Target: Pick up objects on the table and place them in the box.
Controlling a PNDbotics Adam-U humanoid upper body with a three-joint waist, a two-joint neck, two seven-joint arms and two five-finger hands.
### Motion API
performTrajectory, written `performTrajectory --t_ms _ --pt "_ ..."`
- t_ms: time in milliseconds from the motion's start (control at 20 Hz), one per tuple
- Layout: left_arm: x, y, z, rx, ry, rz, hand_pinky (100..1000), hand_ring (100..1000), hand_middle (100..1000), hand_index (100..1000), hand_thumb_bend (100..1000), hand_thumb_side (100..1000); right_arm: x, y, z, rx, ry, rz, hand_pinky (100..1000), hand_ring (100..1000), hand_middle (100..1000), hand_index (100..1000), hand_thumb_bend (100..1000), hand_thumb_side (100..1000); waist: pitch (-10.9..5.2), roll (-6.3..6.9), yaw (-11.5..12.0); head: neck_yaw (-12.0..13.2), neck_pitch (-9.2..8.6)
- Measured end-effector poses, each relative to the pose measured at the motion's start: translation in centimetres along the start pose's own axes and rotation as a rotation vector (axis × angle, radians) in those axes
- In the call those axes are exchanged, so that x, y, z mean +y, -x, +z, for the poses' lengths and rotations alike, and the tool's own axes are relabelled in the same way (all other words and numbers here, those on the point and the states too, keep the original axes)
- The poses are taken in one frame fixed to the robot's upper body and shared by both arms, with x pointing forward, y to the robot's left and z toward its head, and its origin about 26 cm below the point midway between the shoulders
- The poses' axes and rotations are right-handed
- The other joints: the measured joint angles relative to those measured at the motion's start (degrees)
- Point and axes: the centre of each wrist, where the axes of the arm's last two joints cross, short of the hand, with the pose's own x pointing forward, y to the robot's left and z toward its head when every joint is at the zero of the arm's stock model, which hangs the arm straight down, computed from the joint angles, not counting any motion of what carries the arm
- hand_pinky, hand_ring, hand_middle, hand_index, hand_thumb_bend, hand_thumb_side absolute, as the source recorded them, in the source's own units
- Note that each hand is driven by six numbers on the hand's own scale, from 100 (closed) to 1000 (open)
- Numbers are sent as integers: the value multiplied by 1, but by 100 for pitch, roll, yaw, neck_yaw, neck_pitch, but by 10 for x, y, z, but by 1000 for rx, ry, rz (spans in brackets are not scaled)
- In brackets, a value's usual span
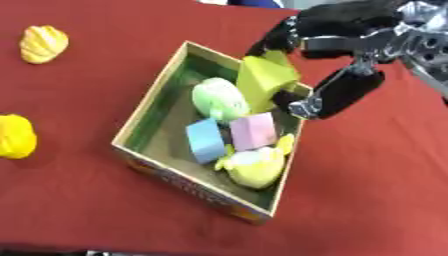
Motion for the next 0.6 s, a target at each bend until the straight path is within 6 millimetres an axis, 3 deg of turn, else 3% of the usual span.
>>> performTrajectory --t_ms 300,400,500,600 --pt "-1 0 0 -1 0 4 798 640 678 847 100 588 6 -10 -10 6 -16 42 799 833 720 836 100 285 40 34 4 -17 4" --pt "-1 0 0 -1 0 4 798 640 678 847 100 589 7 -10 -11 8 -15 49 821 891 804 916 100 282 46 36 4 -19 21" --pt "-1 0 0 -1 0 4 798 640 678 847 100 589 9 -10 -11 0 -24 55 897 995 897 985 100 356 56 38 4 -20 28" --pt "-1 0 0 -1 0 4 798 640 678 847 100 590 10 -10 -12 -21 -46 71 978 1000 912 986 272 338 57 41 1 -21 32"
